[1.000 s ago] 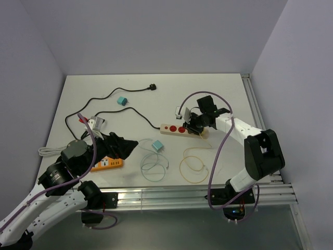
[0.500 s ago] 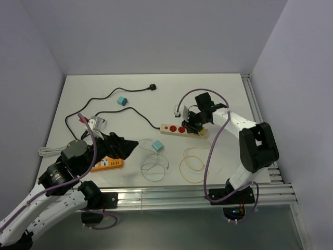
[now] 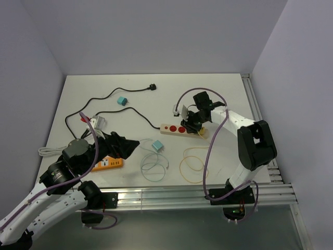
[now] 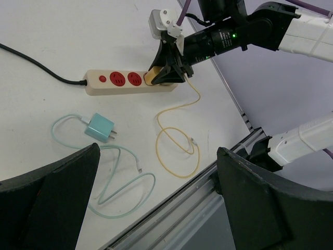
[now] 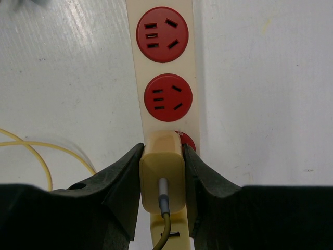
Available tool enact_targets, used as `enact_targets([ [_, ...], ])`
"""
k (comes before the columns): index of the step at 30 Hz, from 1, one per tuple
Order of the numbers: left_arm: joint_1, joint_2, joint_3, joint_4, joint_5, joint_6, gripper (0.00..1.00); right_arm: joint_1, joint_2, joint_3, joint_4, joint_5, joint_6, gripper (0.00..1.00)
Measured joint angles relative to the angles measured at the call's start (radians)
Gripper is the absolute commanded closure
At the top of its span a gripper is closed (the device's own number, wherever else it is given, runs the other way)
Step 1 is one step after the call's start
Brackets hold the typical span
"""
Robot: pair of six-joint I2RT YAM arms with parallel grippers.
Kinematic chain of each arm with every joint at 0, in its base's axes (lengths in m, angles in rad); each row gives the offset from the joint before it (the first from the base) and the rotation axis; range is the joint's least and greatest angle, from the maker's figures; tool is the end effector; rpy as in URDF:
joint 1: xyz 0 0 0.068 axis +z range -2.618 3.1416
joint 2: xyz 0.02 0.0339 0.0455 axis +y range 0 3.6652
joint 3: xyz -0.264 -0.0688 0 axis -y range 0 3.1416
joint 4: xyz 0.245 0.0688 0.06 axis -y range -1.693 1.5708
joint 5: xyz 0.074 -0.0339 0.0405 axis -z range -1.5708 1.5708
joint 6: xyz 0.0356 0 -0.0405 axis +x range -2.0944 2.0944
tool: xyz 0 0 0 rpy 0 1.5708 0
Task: Insert the plug
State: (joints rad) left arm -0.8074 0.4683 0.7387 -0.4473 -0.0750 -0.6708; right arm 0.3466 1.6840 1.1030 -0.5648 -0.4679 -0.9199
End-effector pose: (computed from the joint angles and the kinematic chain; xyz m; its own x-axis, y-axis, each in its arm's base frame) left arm 0.0796 -0.0793 0.3367 -0.5115 -0.3621 -0.7793 0.4488 0.6608 -0.6016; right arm 0.3060 0.1276 0.1951 -0.1388 -0.8051 -0.5767 -0.9713 0.2241 -0.0791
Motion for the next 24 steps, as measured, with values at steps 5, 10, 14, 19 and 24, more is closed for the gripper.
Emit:
enact_targets([
  [5, 0.0, -0.002, 0.0, 0.001, 0.002, 0.0, 0.0, 0.005, 0.0, 0.002, -0.003, 0.011, 0.005, 1.0],
  [10, 0.0, -0.02, 0.0, 0.001, 0.002, -0.003, 0.01, 0.012, 0.0, 0.003, -0.004, 0.023, 0.01, 1.0],
  [14, 0.0, -0.026, 0.0, 0.001, 0.002, -0.003, 0.01, 0.028, -0.026, -0.024, 0.025, 0.057, 0.022, 0.89],
  [19, 0.0, -0.025, 0.0, 0.0, 0.003, -0.004, 0.01, 0.037, -0.046, -0.038, 0.04, 0.078, 0.044, 0.4],
  [24, 0.0, -0.013, 0.0, 0.003, 0.011, -0.013, 0.01, 0.037, -0.061, -0.051, 0.028, 0.105, 0.067, 0.23],
])
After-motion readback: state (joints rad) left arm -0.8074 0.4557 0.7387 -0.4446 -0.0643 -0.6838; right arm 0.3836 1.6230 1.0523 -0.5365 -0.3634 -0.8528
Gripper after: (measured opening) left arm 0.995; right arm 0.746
